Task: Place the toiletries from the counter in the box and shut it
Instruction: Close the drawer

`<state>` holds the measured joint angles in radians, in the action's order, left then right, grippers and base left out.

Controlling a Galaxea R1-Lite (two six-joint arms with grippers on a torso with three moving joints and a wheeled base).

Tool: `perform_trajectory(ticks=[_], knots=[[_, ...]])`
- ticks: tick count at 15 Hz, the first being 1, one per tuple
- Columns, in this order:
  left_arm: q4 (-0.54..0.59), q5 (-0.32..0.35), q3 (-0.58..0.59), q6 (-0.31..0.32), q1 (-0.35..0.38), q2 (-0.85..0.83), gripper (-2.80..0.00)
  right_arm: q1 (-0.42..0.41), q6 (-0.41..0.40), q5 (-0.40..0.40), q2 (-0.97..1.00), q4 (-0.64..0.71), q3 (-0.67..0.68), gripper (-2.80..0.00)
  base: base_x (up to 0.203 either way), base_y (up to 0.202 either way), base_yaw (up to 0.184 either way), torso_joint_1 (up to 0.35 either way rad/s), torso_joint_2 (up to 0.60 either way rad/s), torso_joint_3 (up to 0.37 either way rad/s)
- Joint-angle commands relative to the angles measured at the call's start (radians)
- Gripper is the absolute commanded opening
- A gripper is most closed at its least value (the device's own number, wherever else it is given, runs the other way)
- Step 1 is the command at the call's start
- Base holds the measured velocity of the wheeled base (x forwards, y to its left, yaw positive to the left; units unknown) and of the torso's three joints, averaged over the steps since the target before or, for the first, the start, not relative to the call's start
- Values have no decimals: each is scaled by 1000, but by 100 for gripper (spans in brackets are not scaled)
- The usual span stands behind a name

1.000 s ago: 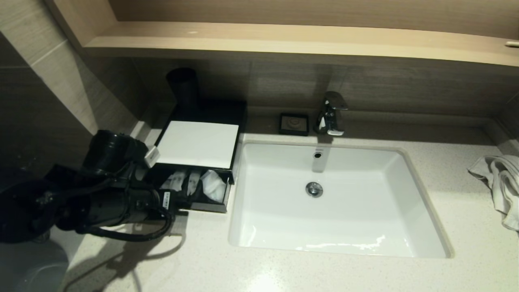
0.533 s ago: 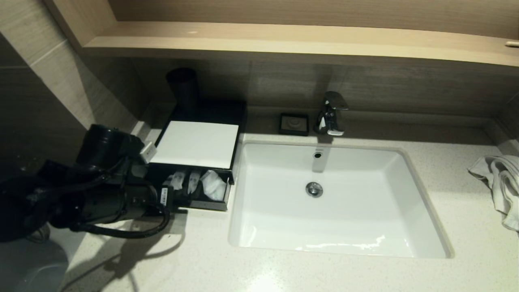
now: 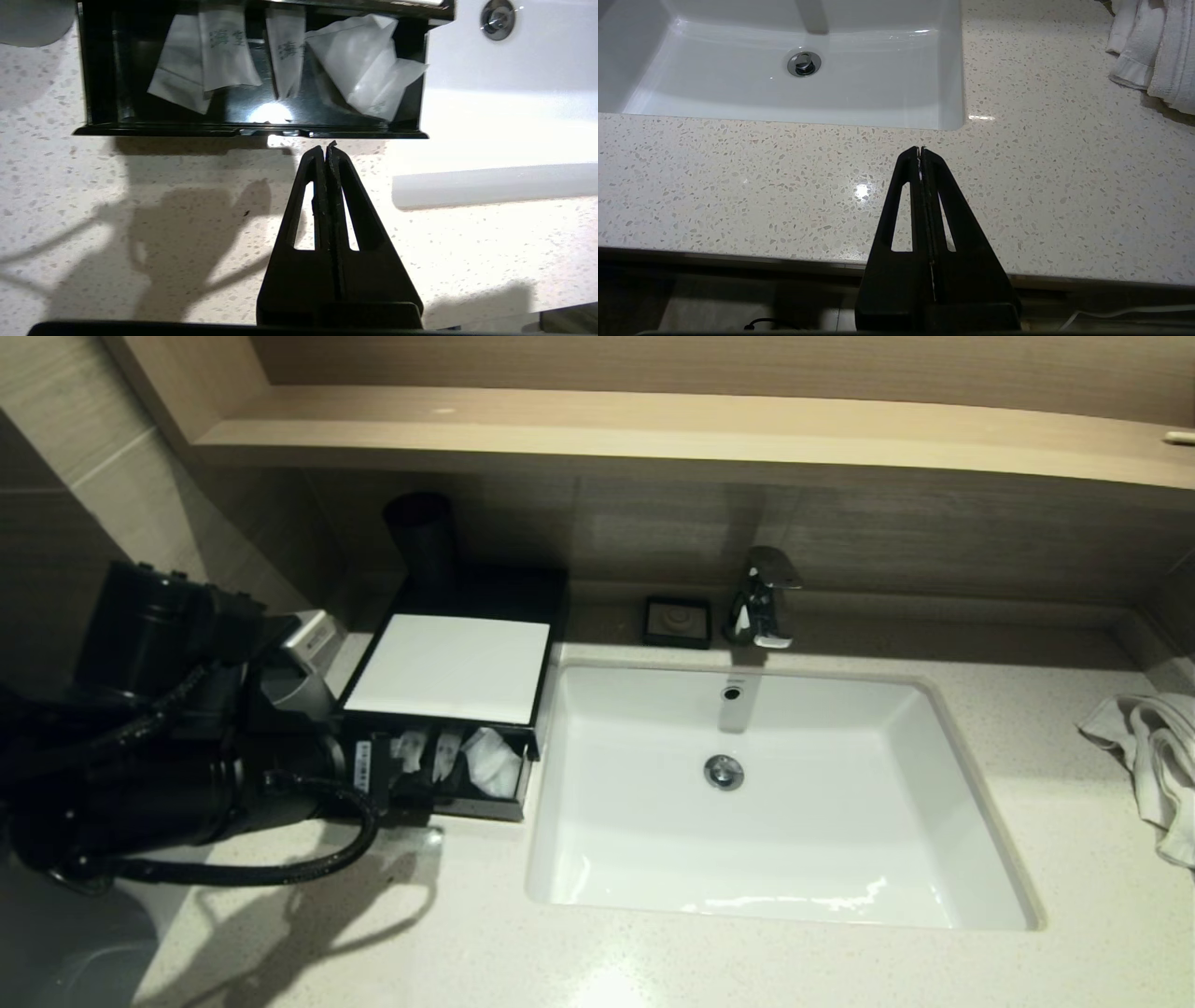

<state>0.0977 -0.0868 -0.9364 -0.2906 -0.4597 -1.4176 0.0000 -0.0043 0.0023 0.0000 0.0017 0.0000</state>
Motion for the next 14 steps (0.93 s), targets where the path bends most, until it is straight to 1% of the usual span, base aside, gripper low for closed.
perform_trajectory(ticks=[1,3,5,8,14], knots=[[1,-16,-49,-38,-37,-64,-280,0,0,0,0,0,0,-280,0,0,0,0,0,0],[3,-61,-93,-65,-62,-128,-280,0,0,1,0,0,0,-280,0,0,0,0,0,0],[4,-85,-112,-70,-79,-170,-280,0,0,1,0,0,0,-280,0,0,0,0,0,0],[3,-87,-136,-87,-86,-210,-280,-1,0,1,0,0,0,-280,0,0,0,0,0,0],[-4,-87,-190,-91,-111,-257,-280,0,0,1,0,0,0,-280,0,0,0,0,0,0]])
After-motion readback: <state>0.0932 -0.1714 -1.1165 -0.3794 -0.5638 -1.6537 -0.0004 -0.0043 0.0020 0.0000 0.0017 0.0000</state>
